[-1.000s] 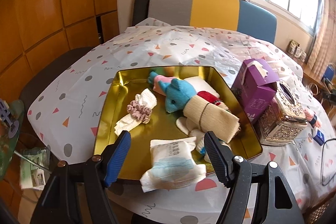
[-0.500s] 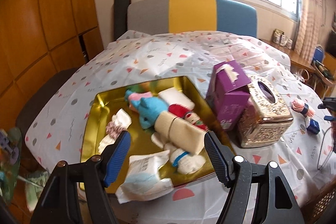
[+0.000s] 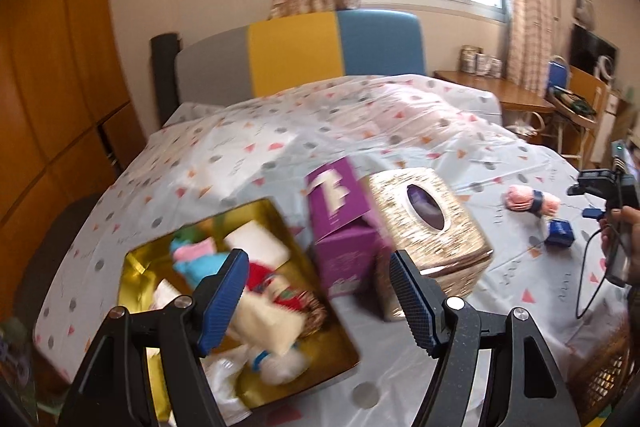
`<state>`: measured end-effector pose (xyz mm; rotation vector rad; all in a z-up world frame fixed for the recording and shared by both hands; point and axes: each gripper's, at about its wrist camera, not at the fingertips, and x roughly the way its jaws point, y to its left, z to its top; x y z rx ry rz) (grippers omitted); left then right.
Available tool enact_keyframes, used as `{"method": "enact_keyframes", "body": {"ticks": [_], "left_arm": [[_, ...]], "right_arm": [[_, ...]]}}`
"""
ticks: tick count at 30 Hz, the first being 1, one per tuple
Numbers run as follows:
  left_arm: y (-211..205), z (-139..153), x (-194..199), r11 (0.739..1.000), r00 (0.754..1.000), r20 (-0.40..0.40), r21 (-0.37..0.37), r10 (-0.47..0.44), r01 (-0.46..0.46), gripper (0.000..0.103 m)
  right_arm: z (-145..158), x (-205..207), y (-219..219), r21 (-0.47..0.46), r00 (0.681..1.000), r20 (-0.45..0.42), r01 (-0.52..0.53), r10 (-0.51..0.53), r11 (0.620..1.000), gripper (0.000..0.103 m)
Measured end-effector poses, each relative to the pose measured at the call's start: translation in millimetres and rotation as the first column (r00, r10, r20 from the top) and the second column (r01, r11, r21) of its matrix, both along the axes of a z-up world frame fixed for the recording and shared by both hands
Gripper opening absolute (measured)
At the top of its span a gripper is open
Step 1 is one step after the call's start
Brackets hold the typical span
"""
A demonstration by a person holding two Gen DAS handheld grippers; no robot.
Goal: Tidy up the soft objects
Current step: 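Move both tools toward the pink towel roll and blue tissue pack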
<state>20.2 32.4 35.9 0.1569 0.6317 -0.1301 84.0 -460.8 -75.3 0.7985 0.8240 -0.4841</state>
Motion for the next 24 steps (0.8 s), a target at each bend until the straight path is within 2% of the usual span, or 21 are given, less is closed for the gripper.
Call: {"method": "enact_keyframes", "body": {"ticks": [10, 17, 24], "left_arm": [[-74.7, 6.2, 22.1, 0.985, 0.986, -0.019, 0.018, -0.169, 0.169, 0.073], [-134.7, 0.8, 45.5, 0.958, 0.957, -0.065, 0.021, -0.283, 0.284, 0.073], [-203.2, -15.4, 72.6, 0.921, 0.913, -0.132, 0.001, -0.386, 0.389, 0.073]], "right_arm": [[-1.1, -6.6, -6.8, 0.052, 0.999, 0.036, 0.033, -0.035, 0.998, 0.059], [2.5, -17.1, -17.3, 0.083, 0.992, 0.081, 0.089, -0.096, 0.993, 0.059], [2.5, -29.2, -28.0, 0.126, 0.979, 0.121, 0.15, -0.165, 0.981, 0.059]]}}
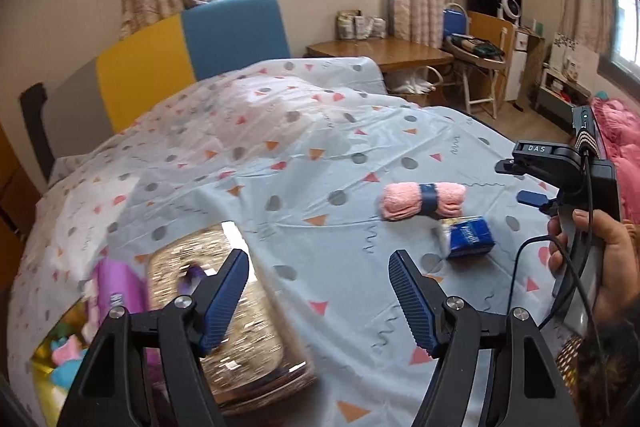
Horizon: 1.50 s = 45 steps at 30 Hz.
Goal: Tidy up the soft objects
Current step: 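Move both tools toward the pink towel roll and blue tissue pack, then grasp the blue Tempo tissue pack with the left tool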
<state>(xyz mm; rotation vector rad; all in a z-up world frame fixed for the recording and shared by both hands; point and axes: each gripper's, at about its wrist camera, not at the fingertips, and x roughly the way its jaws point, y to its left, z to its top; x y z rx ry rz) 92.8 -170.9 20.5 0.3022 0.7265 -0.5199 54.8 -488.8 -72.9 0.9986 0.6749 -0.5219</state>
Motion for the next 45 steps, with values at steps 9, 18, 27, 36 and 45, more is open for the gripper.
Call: {"method": "enact_keyframes", "body": {"ticks": [9, 18, 27, 36, 45], "left_arm": [[-68.1, -55.5, 19.4, 0.99, 0.97, -0.201, -0.037, -0.137, 0.133, 0.073], [-142.9, -100.1, 23.5, 0.965, 0.903, -0.344, -0.051, -0.257, 0.255, 0.079], [-183.3, -109.7, 35.0, 0.97, 0.894, -0.379, -0.06, -0.24, 0.235, 0.085], [-196.5, -136.2, 44.9, 0.984, 0.889, -0.427, -0.012, -0.167, 0.179, 0.086], [-185.1, -137.8, 38.3, 0.982, 0.912, -0.377, 0.035, -0.162, 0.188, 0.073]], "right_arm": [[-7.0, -8.0, -9.6, 0.076, 0.998, 0.042, 0.036, -0.04, 0.996, 0.059], [2.0, -16.5, -11.1, 0.064, 0.993, 0.101, 0.056, -0.062, 0.996, 0.059], [8.4, -20.6, -11.3, 0.056, 0.986, 0.149, 0.064, -0.072, 0.996, 0.061], [5.1, -19.2, -12.1, 0.071, 0.987, 0.149, 0.052, -0.062, 0.996, 0.061], [-2.9, -11.8, -9.9, 0.076, 0.995, 0.096, 0.028, -0.035, 0.997, 0.061]]}}
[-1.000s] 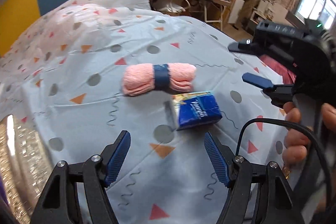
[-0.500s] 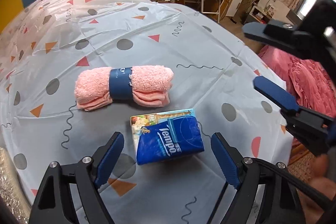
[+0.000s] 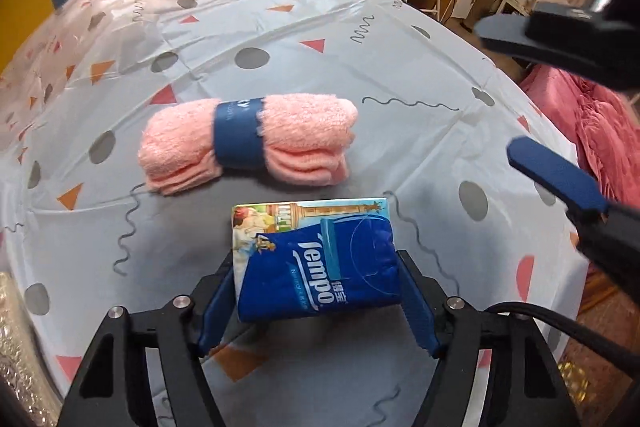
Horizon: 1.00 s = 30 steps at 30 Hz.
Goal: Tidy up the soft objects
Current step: 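Grasp the blue Tempo tissue pack with the left tool, then lift the tissue pack with the left tool while the right tool grasps the pink towel roll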
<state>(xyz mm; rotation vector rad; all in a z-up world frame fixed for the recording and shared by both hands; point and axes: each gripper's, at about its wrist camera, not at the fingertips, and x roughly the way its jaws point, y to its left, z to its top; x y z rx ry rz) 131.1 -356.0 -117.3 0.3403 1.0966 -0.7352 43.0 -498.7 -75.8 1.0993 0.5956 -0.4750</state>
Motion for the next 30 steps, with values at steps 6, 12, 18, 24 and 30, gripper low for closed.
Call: {"method": "enact_keyframes", "body": {"ticks": [6, 12, 18, 24, 30], "left_arm": [[64.9, 4.0, -26.1, 1.0, 0.999, 0.045, 0.001, 0.013, -0.013, 0.073], [124.0, 1.3, -64.0, 1.0, 0.995, 0.097, -0.001, 0.019, -0.019, 0.074], [161.3, -7.5, -88.8, 0.998, 0.988, 0.147, -0.057, 0.05, -0.042, 0.074], [165.8, -11.4, -86.5, 0.995, 0.985, 0.162, -0.079, 0.067, -0.055, 0.074], [168.0, -12.3, -86.5, 0.994, 0.985, 0.16, -0.094, 0.069, -0.054, 0.074]], "right_arm": [[-5.0, 4.3, -0.2, 0.013, 0.999, -0.027, -0.021, 0.022, 1.0, 0.061], [-20.0, 15.2, 5.2, 0.083, 0.994, -0.065, -0.088, 0.093, 0.993, 0.061], [-24.8, 36.8, 23.8, 0.071, 0.966, -0.125, -0.217, 0.225, 0.974, 0.061], [-6.9, 72.4, 71.7, -0.115, 0.862, -0.277, -0.469, 0.425, 0.875, 0.061], [19.4, 120.0, 121.3, -0.409, 0.638, -0.561, -0.768, 0.528, 0.494, 0.066]]}}
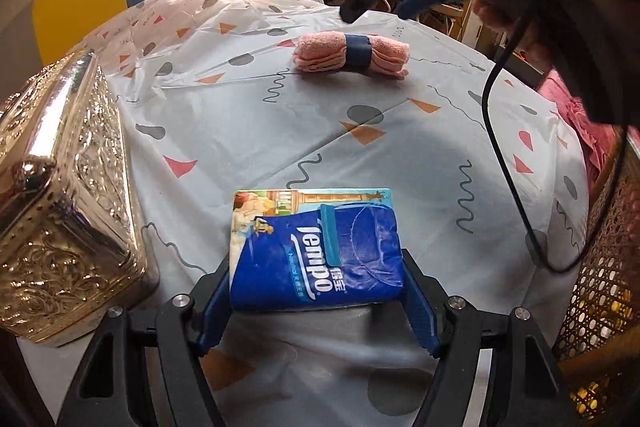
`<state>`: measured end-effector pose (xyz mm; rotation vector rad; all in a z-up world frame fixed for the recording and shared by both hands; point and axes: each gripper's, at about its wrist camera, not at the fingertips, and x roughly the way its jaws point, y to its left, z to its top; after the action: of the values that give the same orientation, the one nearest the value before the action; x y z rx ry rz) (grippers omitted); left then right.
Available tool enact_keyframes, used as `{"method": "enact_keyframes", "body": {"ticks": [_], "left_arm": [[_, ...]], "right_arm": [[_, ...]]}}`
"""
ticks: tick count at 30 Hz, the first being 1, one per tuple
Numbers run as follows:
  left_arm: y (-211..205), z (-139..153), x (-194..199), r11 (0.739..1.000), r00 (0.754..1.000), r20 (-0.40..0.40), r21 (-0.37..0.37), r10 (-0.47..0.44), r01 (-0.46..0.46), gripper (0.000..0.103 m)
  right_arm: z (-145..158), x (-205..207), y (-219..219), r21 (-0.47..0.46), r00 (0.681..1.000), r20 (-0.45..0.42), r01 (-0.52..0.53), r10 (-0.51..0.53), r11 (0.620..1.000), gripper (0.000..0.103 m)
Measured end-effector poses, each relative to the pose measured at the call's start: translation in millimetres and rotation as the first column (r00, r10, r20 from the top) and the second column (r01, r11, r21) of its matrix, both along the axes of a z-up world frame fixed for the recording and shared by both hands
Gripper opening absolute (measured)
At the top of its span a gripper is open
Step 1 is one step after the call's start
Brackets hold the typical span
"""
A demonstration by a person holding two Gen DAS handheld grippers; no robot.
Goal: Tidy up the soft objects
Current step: 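Lift the tissue pack with the left tool while the right tool grasps the pink towel roll, then carry the tissue pack into the tray and release it with the left tool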
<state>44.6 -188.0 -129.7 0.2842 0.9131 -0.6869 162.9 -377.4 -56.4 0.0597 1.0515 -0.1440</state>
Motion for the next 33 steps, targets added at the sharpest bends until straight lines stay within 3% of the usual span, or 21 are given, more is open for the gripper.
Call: {"method": "enact_keyframes", "body": {"ticks": [2, 4, 8, 9, 11, 14, 18, 25, 33], "left_arm": [[0.5, -0.7, -0.3, 1.0, 1.0, -0.001, -0.004, 0.002, -0.002, 0.074], [0.9, -0.6, 0.1, 1.0, 1.0, -0.004, -0.006, 0.005, -0.005, 0.074], [0.4, -0.4, 0.3, 1.0, 1.0, -0.002, -0.006, 0.007, -0.007, 0.074], [0.4, -0.6, 0.3, 1.0, 1.0, -0.001, -0.007, 0.006, -0.006, 0.074], [1.3, -0.9, -0.3, 1.0, 1.0, 0.003, -0.008, 0.004, -0.004, 0.074], [1.5, -0.9, -1.5, 1.0, 1.0, 0.01, -0.008, 0.004, -0.004, 0.074], [2.0, -0.6, -2.9, 1.0, 1.0, 0.014, -0.008, 0.009, -0.009, 0.074], [8.1, 3.2, -8.3, 0.999, 0.999, 0.007, 0.009, 0.043, -0.043, 0.073], [15.1, 13.5, -21.9, 0.999, 0.999, 0.022, 0.032, 0.04, -0.04, 0.073]], "right_arm": [[-8.2, 15.7, 12.6, -0.135, 0.989, -0.069, -0.136, 0.127, 0.982, 0.071], [-23.7, 28.9, 17.0, -0.191, 0.967, -0.156, -0.228, 0.2, 0.955, 0.071], [-55.9, 45.8, 7.7, -0.205, 0.952, -0.24, -0.241, 0.19, 0.949, 0.071], [-62.5, 47.2, 5.9, -0.215, 0.954, -0.25, -0.221, 0.165, 0.951, 0.066], [-64.2, 43.1, 3.3, -0.245, 0.971, -0.204, -0.172, 0.122, 0.954, 0.051], [-56.6, 34.7, -1.1, -0.175, 0.981, -0.172, -0.116, 0.086, 0.978, 0.038], [-54.8, 14.0, -2.7, -0.073, 0.986, -0.155, -0.077, 0.065, 0.994, 0.038], [-67.0, 8.6, -3.3, -0.13, 0.994, -0.112, -0.032, 0.017, 0.991, 0.041], [-71.0, 11.0, -9.5, -0.098, 0.996, -0.089, -0.037, 0.028, 0.995, 0.043]]}}
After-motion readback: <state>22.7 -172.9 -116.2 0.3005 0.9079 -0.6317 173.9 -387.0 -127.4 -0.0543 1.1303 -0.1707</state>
